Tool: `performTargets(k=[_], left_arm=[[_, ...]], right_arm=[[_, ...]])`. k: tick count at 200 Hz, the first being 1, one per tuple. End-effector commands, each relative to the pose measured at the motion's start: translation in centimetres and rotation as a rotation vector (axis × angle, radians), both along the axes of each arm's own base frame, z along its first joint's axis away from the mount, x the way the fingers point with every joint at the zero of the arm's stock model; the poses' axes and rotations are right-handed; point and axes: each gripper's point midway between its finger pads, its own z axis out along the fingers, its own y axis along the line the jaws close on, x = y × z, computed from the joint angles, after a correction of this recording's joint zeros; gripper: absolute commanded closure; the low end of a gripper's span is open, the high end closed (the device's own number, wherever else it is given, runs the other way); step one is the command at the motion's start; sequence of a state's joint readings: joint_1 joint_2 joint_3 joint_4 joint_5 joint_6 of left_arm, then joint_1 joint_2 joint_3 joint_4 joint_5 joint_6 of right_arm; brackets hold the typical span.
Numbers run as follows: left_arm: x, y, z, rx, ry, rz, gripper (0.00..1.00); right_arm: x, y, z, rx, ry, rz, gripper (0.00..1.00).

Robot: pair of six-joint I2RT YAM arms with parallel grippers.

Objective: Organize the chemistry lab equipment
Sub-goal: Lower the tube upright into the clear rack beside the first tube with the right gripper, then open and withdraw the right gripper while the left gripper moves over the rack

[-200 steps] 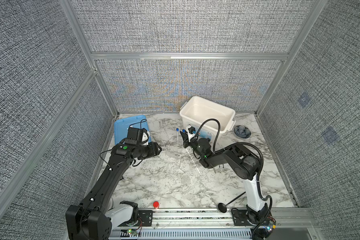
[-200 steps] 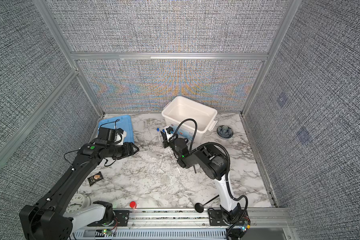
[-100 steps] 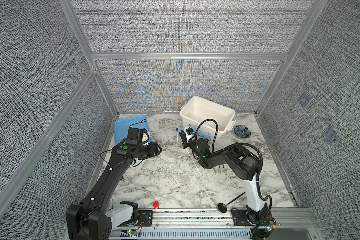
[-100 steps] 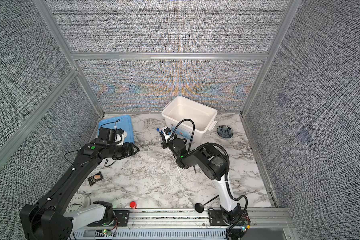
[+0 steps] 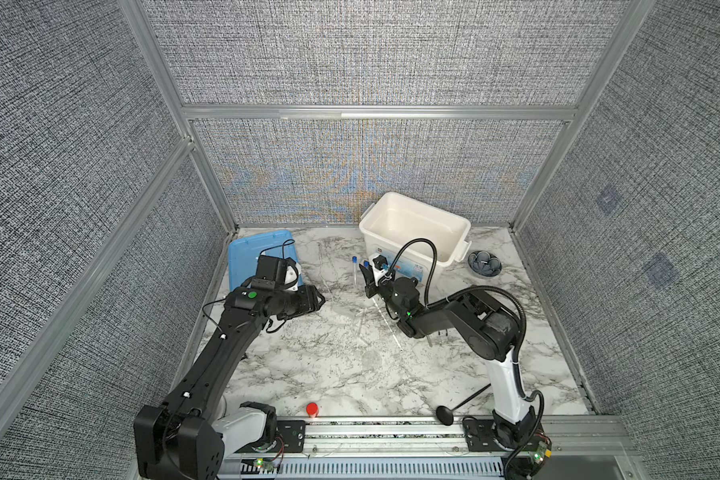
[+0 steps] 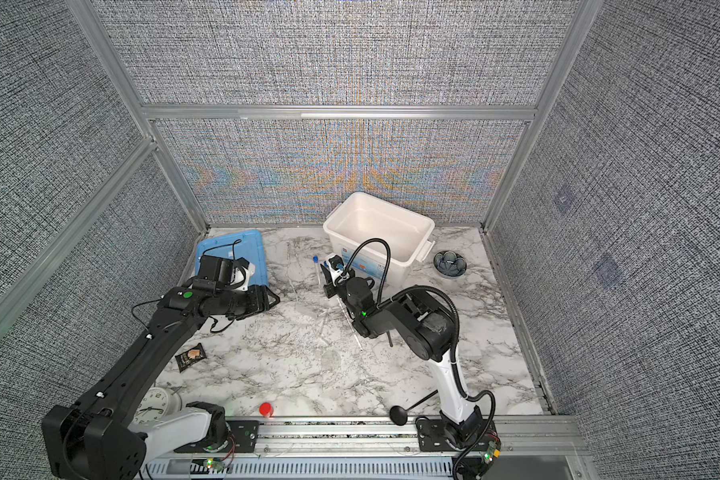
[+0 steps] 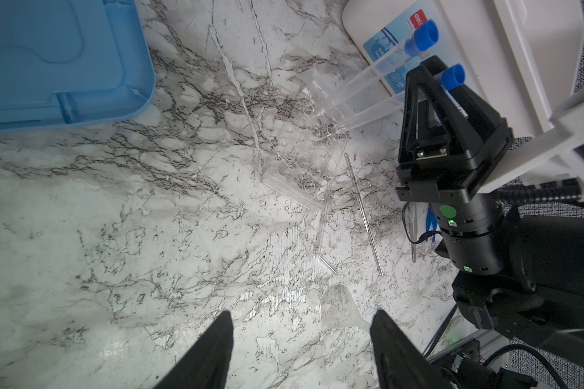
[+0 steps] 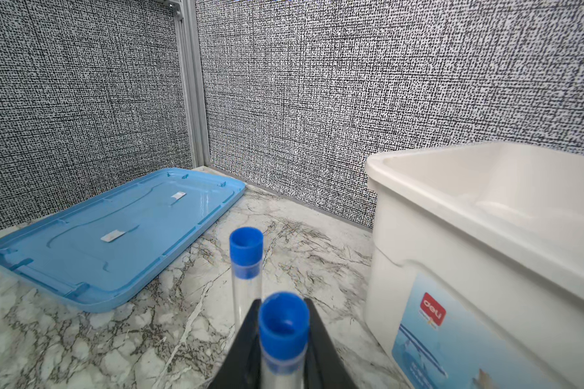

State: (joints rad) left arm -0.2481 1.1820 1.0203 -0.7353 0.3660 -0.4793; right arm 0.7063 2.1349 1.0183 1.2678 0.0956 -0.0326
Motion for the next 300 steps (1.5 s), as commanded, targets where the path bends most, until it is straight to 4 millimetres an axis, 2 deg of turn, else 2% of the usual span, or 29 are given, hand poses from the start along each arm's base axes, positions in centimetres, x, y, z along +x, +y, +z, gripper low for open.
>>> performTargets(k=[1, 26, 47, 86, 99, 101, 110, 129, 135, 175, 181, 199, 212, 218, 248, 273, 300], left_arm=[[0.3, -0.1, 0.2, -0.01, -0.012, 0.001, 0.34], [0.3, -0.2, 0.1, -0.011, -0.008, 0.001, 0.34], [0.3, -0.1, 0.1, -0.009, -0.008, 0.001, 0.34], [0.5, -0.3, -0.2, -0.015, 0.007, 0.008, 0.31], [0.6, -0.9, -0.3, -0.033, 0.009, -0.027, 0.26], [0.6, -1.0, -0.3, -0.038, 0.01, -0.032, 0.25], [0.6, -1.4, -0.5, -0.057, 0.014, -0.046, 0.2], [0.8, -1.8, -1.2, -0.073, 0.01, -0.065, 0.04], [0.8, -1.9, -1.4, -0.074, 0.005, -0.074, 0.01], [1.3, -3.1, -2.6, -0.063, -0.028, -0.151, 0.01], [1.3, -3.3, -2.8, -0.059, -0.03, -0.165, 0.01], [1.4, -3.8, -3.5, -0.014, -0.058, -0.217, 0.01], [1.5, -3.9, -4.3, 0.042, -0.079, -0.249, 0.01], [1.5, -4.0, -4.5, 0.06, -0.089, -0.262, 0.01], [1.8, -5.5, -5.8, 0.119, -0.163, -0.364, 0.01], [3.0, -6.1, -7.2, 0.173, -0.165, -0.365, 0.01], [4.0, -6.8, -9.0, 0.252, -0.151, -0.378, 0.01]], right_arm=[[0.1, -0.3, 1.0, 0.028, -0.021, -0.014, 0.77], [0.1, -0.3, 1.2, 0.03, -0.021, -0.012, 0.77], [0.2, -0.5, 1.7, 0.047, -0.016, -0.02, 0.72], [-0.4, -0.8, 4.5, 0.089, -0.035, -0.013, 0.65], [-0.8, -1.0, 6.2, 0.112, -0.052, -0.01, 0.63], [-1.1, -1.2, 5.5, 0.101, -0.037, -0.011, 0.63], [-1.6, -1.7, 6.1, 0.107, -0.036, -0.009, 0.62], [-2.9, -2.7, 7.3, 0.123, -0.035, -0.01, 0.59], [-3.4, -3.2, 7.8, 0.128, -0.037, -0.011, 0.58], [-7.2, -6.1, 9.2, 0.102, -0.001, -0.01, 0.5], [-7.8, -6.5, 9.2, 0.085, 0.013, -0.008, 0.43], [-9.5, -7.8, 9.4, 0.038, 0.055, -0.013, 0.29], [-10.7, -8.9, 9.2, 0.002, 0.092, -0.022, 0.07], [-11.2, -9.3, 9.3, -0.012, 0.1, -0.024, 0.01], [-13.4, -12.4, 8.6, -0.091, 0.173, -0.073, 0.01], [-14.2, -16.9, 7.3, -0.133, 0.236, -0.239, 0.01], [-15.9, -19.4, 6.5, -0.161, 0.259, -0.279, 0.01]])
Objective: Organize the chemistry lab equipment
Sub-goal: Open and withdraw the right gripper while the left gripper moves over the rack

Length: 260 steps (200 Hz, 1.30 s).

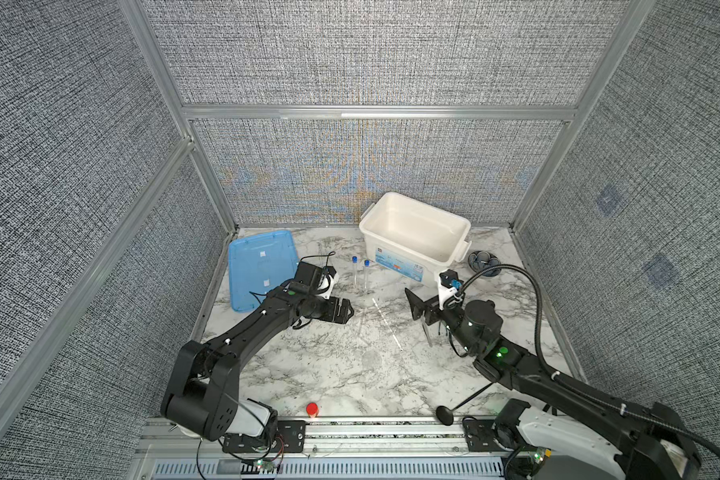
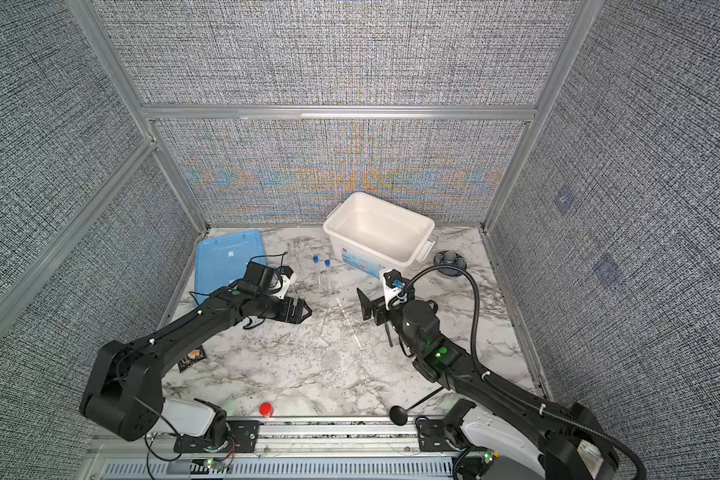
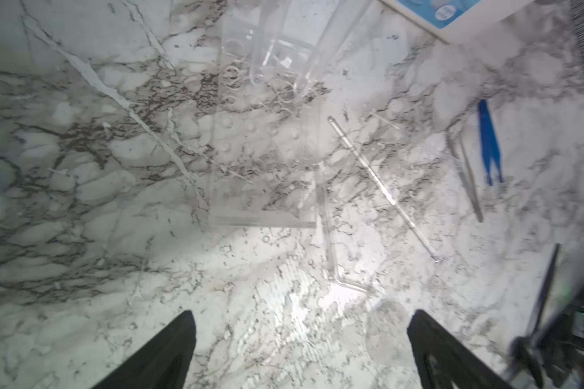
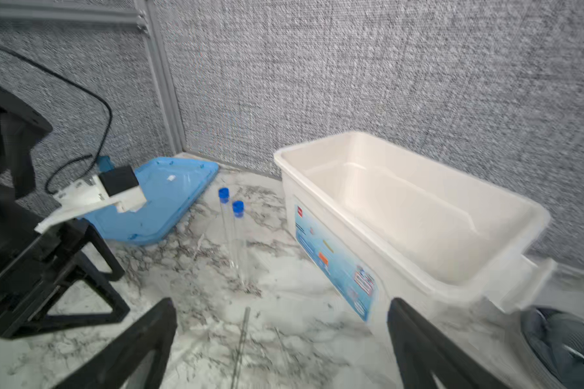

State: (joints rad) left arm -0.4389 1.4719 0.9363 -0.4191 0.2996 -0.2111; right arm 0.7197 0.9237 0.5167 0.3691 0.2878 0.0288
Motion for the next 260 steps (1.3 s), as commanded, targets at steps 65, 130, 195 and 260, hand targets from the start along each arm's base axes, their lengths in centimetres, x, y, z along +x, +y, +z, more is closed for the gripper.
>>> performTargets(k=[65, 130, 195, 260], left_arm=[[3.3, -1.6, -3.1, 0.273, -0.072, -0.027, 0.01], [3.6, -1.7, -5.5, 0.31, -0.008, -0.023, 0.01], [3.6, -2.1, -6.8, 0.302, 0.033, -0.014, 0.02], [3.5, -1.9, -7.7, 0.324, 0.056, -0.012, 0.09]], right_arm=[[-3.0, -7.2, -3.4, -0.054, 0.095, -0.204, 0.01], [-2.9, -7.2, -3.3, -0.064, 0.108, -0.211, 0.01], [-2.6, -6.9, -3.2, -0.065, 0.113, -0.208, 0.01], [-2.7, -6.8, -3.3, -0.064, 0.113, -0.2, 0.01]])
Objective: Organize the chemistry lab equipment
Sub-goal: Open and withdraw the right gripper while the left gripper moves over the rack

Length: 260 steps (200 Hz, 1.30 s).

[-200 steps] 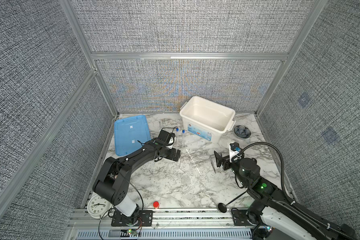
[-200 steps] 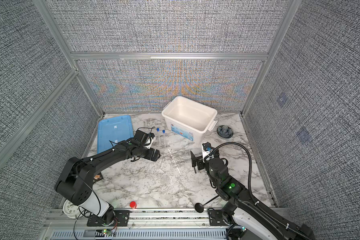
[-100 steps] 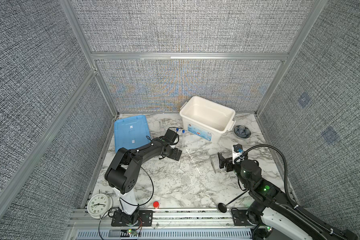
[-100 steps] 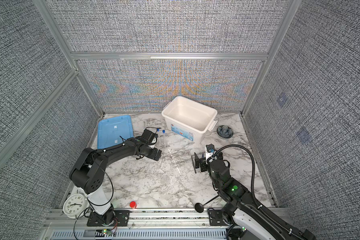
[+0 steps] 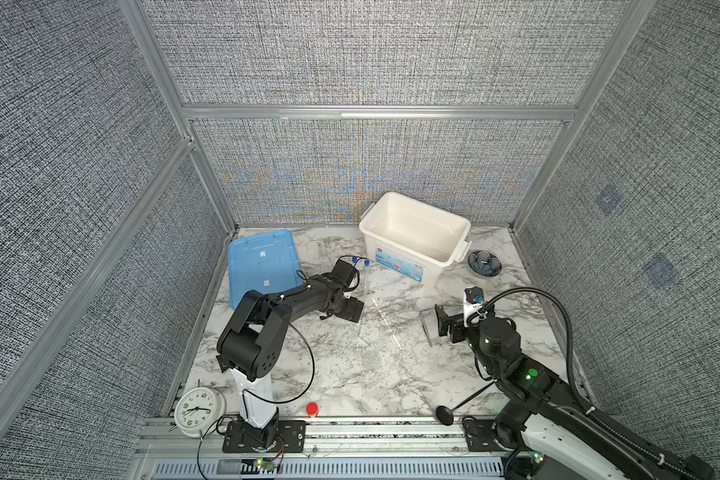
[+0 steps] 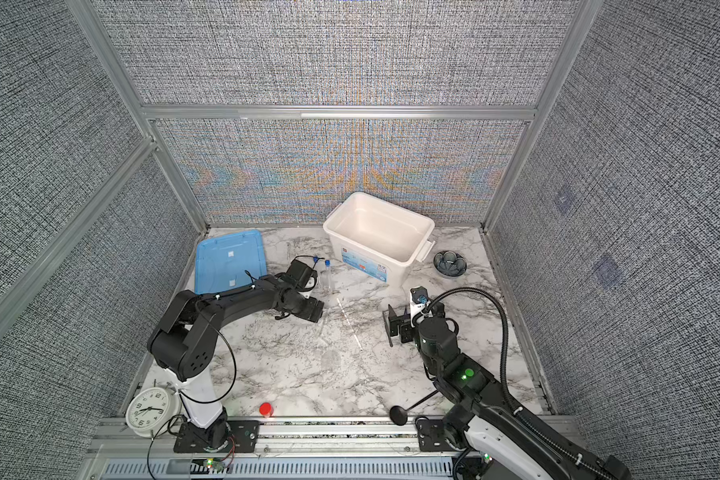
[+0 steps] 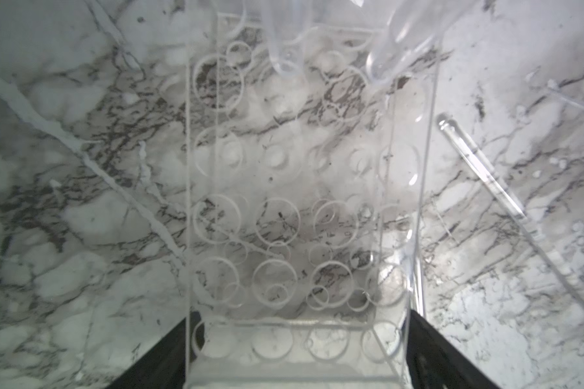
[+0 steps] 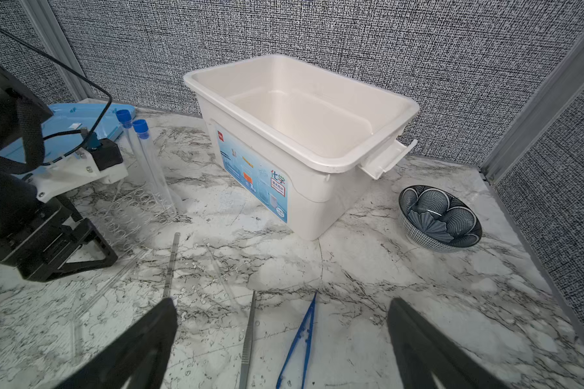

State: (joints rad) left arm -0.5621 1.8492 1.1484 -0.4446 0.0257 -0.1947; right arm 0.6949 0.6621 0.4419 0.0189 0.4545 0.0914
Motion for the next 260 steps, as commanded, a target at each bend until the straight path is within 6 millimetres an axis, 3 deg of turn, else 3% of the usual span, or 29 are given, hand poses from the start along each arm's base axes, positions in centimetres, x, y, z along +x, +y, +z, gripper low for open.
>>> performTargets(k=[1, 80, 179, 260], left_arm=[[-0.1, 0.2, -0.3, 0.011, 0.012, 0.008, 0.09], [-0.7, 0.8, -0.7, 0.015, 0.024, 0.054, 0.18], [-1.9, 1.9, -0.3, 0.008, 0.015, 0.123, 0.2], [-6.4, 3.6, -0.5, 0.01, 0.063, 0.198, 0.21]], right_arm=[[0.0, 0.0, 0.4, 0.009, -0.009, 0.0, 0.01], [-0.1, 0.5, 0.1, 0.01, -0.002, 0.026, 0.01], [0.1, 1.2, -0.1, 0.026, 0.005, 0.048, 0.01], [-0.1, 1.6, -0.6, 0.048, 0.015, 0.067, 0.01]])
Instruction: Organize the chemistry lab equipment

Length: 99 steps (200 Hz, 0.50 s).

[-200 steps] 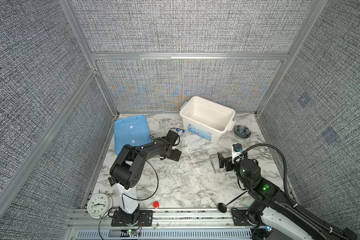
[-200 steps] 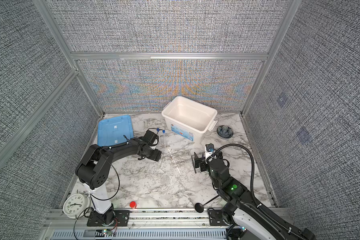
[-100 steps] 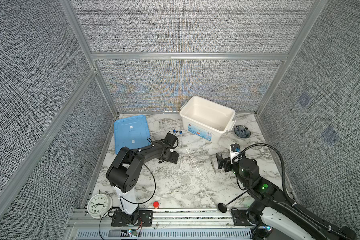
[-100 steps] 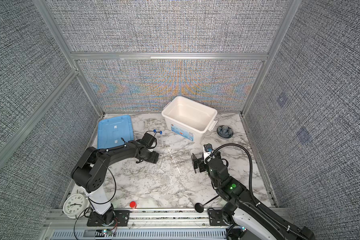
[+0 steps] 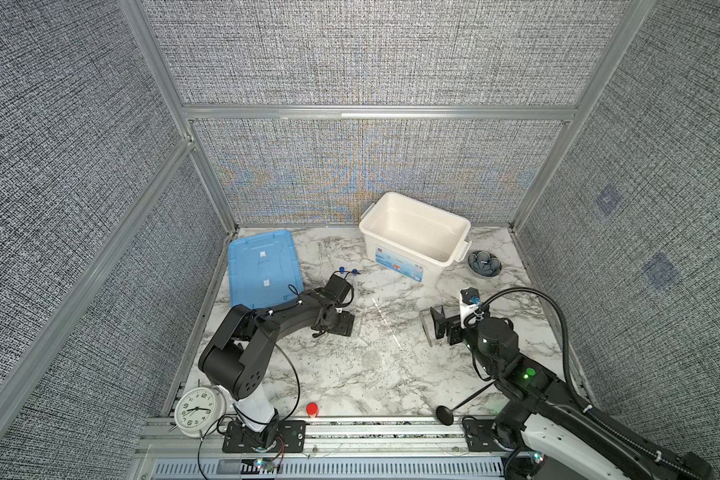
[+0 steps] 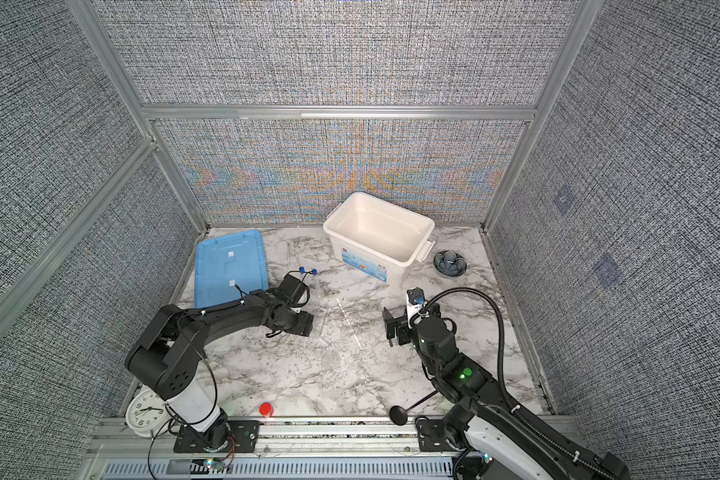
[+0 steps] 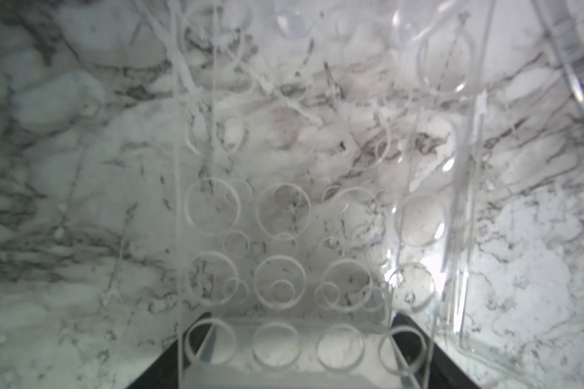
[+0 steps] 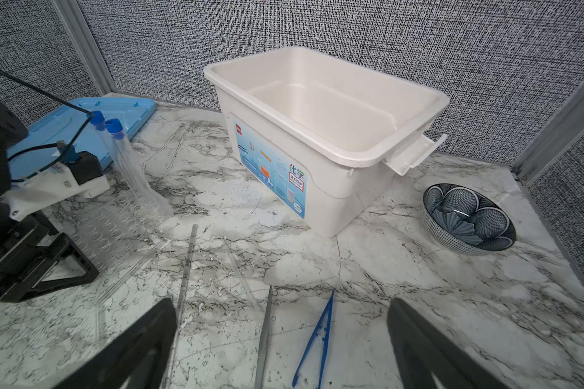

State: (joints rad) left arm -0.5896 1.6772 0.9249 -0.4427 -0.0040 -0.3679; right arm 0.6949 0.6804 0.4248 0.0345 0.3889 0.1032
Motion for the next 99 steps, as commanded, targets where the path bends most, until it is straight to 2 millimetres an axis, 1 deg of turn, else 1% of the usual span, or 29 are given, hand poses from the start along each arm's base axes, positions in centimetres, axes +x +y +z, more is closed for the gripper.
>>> performTargets(k=[1, 22, 25, 35, 65, 99], left_arm=[[-0.9, 0.7, 0.1, 0.006, 0.007, 0.054, 0.21], [-2.2, 1.0, 0.2, 0.007, 0.013, 0.075, 0.21], [-2.3, 1.1, 0.2, 0.008, 0.014, 0.078, 0.21], [-2.8, 1.2, 0.2, 0.005, 0.015, 0.08, 0.21], [-3.8, 1.6, 0.6, 0.004, -0.001, 0.095, 0.21], [-4.7, 2.1, 0.3, 0.016, 0.012, 0.114, 0.21]], right_arm=[[0.1, 0.4, 0.5, 0.036, -0.014, 0.008, 0.01], [0.2, 0.8, 0.6, 0.048, -0.012, 0.022, 0.01], [0.4, 1.0, 0.0, 0.033, 0.008, 0.024, 0.01], [0.5, 1.3, -0.4, 0.026, 0.023, 0.035, 0.01], [0.6, 2.1, -0.7, 0.04, 0.043, 0.059, 0.01], [0.8, 2.6, -0.9, 0.048, 0.055, 0.069, 0.01]])
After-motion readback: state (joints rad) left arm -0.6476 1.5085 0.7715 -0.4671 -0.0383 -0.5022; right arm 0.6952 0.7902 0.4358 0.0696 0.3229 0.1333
